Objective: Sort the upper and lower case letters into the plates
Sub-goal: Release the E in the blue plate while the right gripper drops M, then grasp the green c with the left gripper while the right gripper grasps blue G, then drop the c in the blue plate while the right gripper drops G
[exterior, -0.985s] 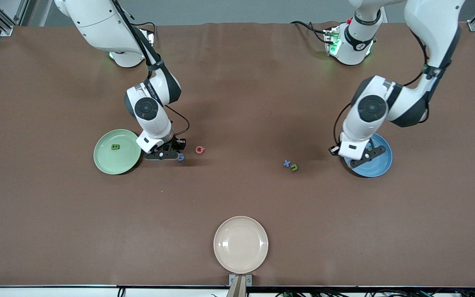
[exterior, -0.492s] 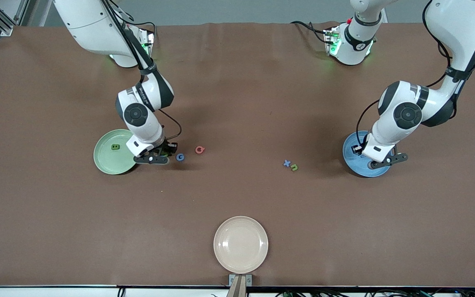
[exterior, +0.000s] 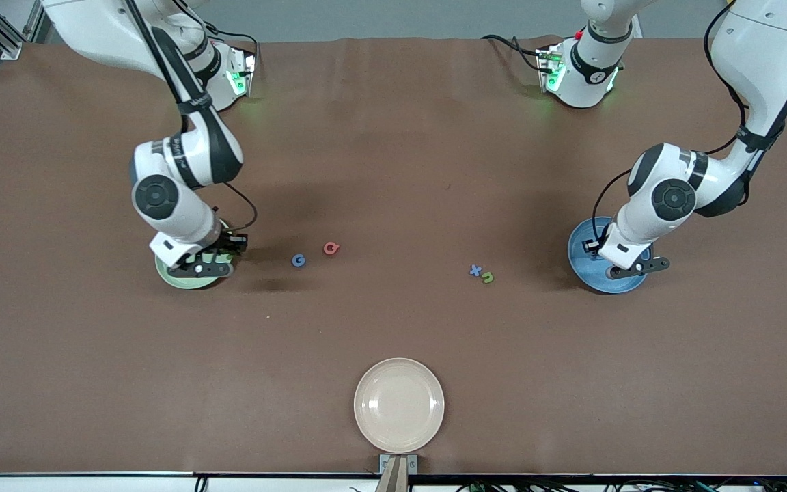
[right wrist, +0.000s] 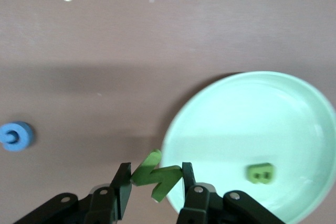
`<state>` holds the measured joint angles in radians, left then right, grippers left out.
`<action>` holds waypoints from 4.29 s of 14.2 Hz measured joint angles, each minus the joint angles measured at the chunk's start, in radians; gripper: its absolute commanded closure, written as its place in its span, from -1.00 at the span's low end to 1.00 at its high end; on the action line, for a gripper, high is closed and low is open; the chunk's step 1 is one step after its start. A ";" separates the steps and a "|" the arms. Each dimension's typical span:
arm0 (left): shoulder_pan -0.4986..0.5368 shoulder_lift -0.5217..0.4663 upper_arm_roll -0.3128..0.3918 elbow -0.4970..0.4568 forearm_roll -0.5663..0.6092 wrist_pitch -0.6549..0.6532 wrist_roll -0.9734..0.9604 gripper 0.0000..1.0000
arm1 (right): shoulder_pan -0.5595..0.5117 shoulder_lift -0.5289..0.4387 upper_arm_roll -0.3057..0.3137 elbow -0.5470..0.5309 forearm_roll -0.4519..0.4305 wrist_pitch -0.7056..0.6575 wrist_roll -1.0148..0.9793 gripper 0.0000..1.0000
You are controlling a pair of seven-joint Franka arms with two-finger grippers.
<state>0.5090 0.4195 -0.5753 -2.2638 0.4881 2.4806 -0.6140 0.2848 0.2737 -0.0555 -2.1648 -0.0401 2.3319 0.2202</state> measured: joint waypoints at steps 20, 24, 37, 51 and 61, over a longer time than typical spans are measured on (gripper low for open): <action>-0.198 0.078 -0.195 0.224 0.000 -0.137 -0.545 -1.00 | -0.083 0.012 0.012 -0.145 0.060 0.162 -0.046 -1.00; -0.267 0.192 -0.189 0.302 0.001 -0.137 -0.696 -1.00 | 0.032 0.012 0.020 -0.082 0.139 0.158 0.112 -1.00; -0.346 0.353 -0.133 0.427 0.148 -0.121 -0.780 -0.86 | 0.256 0.221 0.022 0.052 0.140 0.282 0.501 -0.84; -0.348 0.392 -0.132 0.444 0.158 -0.087 -0.780 0.02 | 0.259 0.248 0.006 0.095 0.093 0.286 0.501 0.65; -0.345 0.387 -0.127 0.454 0.159 -0.092 -0.780 0.68 | 0.128 0.200 -0.039 0.135 0.067 0.112 0.265 0.99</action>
<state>0.1644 0.8069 -0.7024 -1.8100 0.6474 2.3888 -1.3943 0.4131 0.4732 -0.0944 -2.0301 0.0271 2.4435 0.4854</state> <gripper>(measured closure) 0.722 0.652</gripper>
